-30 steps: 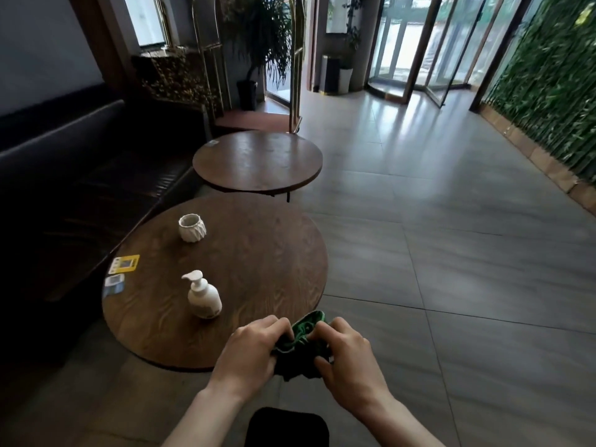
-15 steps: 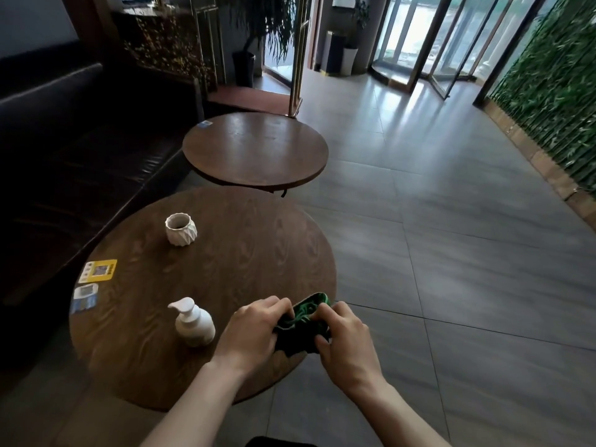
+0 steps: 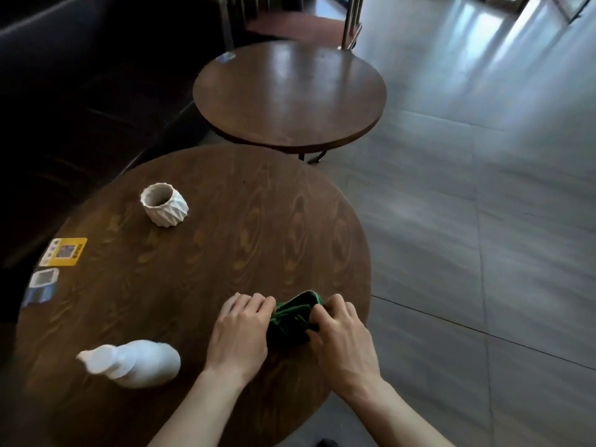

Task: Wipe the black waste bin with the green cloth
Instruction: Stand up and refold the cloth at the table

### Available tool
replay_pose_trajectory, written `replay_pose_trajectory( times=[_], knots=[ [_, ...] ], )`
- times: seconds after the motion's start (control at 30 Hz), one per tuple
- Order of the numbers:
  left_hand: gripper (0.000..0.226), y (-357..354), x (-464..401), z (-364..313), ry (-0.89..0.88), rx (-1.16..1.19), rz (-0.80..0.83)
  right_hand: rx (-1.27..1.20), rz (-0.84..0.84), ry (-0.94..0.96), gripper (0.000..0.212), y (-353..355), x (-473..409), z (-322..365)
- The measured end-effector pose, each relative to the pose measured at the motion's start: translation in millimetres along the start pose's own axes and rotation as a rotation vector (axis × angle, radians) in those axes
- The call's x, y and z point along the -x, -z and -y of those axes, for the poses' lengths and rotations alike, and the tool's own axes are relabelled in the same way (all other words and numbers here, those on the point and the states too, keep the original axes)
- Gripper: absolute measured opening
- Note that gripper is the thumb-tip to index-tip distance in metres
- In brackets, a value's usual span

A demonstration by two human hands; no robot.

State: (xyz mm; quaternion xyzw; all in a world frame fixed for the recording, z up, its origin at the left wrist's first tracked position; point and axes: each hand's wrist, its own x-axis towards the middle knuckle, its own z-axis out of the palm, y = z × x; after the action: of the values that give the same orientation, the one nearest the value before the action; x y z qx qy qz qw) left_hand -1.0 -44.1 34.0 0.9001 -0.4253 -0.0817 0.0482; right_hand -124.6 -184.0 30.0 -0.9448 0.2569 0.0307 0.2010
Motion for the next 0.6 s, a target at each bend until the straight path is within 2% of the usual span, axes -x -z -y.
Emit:
replay_pose_trajectory(
  times=[0.07,0.13,0.23,0.33,0.43,0.6],
  knots=[
    [0.061,-30,-9,1,0.077,-0.033,0.114,0.055,0.072,0.027,0.043,-21,-17,-20],
    [0.079,-53,-14,0,0.077,-0.034,0.184,0.081,0.139,0.087,0.067,-37,-29,-37],
    [0.088,-81,-16,-2,0.039,-0.021,0.237,0.092,0.191,0.259,0.088,-59,-43,-53],
    [0.085,-100,-14,1,0.058,-0.011,0.275,0.085,0.270,0.329,0.081,-77,-45,-63],
    [0.079,-106,-10,11,0.091,0.028,0.270,0.098,0.287,0.289,0.071,-87,-41,-74],
    [0.077,-102,4,28,0.129,0.029,0.231,0.108,0.272,0.227,0.070,-86,-35,-81]
  ],
)
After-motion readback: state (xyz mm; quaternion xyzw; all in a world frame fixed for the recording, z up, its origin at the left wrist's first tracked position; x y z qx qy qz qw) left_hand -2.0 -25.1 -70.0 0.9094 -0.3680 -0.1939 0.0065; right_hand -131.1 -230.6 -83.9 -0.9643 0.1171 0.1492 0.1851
